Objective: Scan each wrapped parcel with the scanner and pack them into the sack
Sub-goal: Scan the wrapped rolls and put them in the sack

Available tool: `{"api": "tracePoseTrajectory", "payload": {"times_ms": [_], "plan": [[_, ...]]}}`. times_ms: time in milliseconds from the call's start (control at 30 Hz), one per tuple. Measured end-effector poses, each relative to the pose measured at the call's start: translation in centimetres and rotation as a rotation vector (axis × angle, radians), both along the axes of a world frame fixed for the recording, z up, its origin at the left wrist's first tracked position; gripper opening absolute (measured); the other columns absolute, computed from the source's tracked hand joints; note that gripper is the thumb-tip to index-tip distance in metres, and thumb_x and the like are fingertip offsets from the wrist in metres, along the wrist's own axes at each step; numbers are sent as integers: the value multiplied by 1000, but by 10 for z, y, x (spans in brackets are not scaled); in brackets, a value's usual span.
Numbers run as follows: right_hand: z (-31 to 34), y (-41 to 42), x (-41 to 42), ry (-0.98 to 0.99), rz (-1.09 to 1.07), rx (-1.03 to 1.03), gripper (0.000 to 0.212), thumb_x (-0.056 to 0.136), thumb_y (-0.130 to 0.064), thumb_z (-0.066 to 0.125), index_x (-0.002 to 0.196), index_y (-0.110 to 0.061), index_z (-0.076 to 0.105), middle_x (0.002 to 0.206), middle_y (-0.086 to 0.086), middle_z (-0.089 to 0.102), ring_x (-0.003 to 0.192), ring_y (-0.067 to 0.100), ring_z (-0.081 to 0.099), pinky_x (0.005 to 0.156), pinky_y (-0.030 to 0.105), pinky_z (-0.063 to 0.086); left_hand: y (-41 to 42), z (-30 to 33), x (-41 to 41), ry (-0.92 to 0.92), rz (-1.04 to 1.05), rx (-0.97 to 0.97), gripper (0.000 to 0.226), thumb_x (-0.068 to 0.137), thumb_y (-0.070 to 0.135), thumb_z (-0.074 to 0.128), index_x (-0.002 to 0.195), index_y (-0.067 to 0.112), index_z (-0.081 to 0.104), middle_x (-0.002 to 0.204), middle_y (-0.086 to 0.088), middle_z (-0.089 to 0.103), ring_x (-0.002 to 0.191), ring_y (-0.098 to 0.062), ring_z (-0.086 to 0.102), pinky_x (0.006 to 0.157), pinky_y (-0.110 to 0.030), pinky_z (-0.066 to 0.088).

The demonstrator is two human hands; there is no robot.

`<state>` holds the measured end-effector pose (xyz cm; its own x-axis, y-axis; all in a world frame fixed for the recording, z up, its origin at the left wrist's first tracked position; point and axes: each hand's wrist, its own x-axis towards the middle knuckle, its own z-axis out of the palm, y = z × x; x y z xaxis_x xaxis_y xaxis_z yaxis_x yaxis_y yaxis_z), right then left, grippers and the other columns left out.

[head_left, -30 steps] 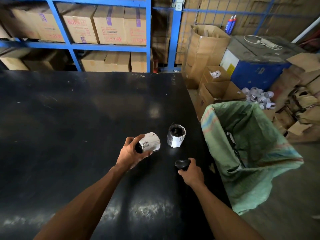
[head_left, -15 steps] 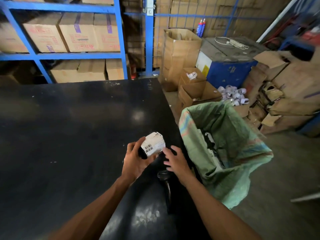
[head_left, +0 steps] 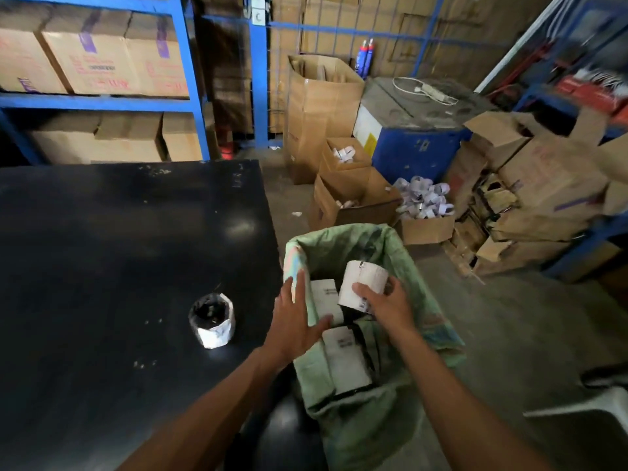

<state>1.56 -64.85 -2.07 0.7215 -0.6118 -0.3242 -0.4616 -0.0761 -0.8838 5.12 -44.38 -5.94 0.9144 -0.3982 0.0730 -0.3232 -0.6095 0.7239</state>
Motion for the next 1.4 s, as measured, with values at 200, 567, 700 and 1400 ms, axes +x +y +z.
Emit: {"api": "tracePoseTrajectory", "payload": {"times_ms": [200,567,700,1400], "plan": [[-64,-89,11,163,126,-88,86,66,-37,91,141,-15,57,137,9,64,116,31,65,98,47,55,-80,-3,27,193,274,227,87,101,49,43,158,6,-6,158,-26,14,138,-47,36,110,-55,36],[-177,-112,64,515,401,-231,82,72,-33,90,141,-10,52,132,20,60,112,37,62,85,37,52,-96,-17,38,83,317,636,86,103,51,33,157,2,-10,134,-20,40,97,-32,65,71,-41,56],[-214,-118,72,583,473,-271,81,74,-34,90,140,-4,52,133,22,62,116,36,63,92,39,53,-100,-21,37,105,343,574,87,100,51,38,158,4,-7,136,-19,39,97,-33,65,71,-42,56],[-259,-115,80,657,377,-199,79,69,-28,93,132,0,55,124,26,64,110,39,65,88,43,56,-96,-33,34,7,341,451,82,97,58,27,158,12,-3,137,-25,44,92,-38,67,64,-45,60]]}}
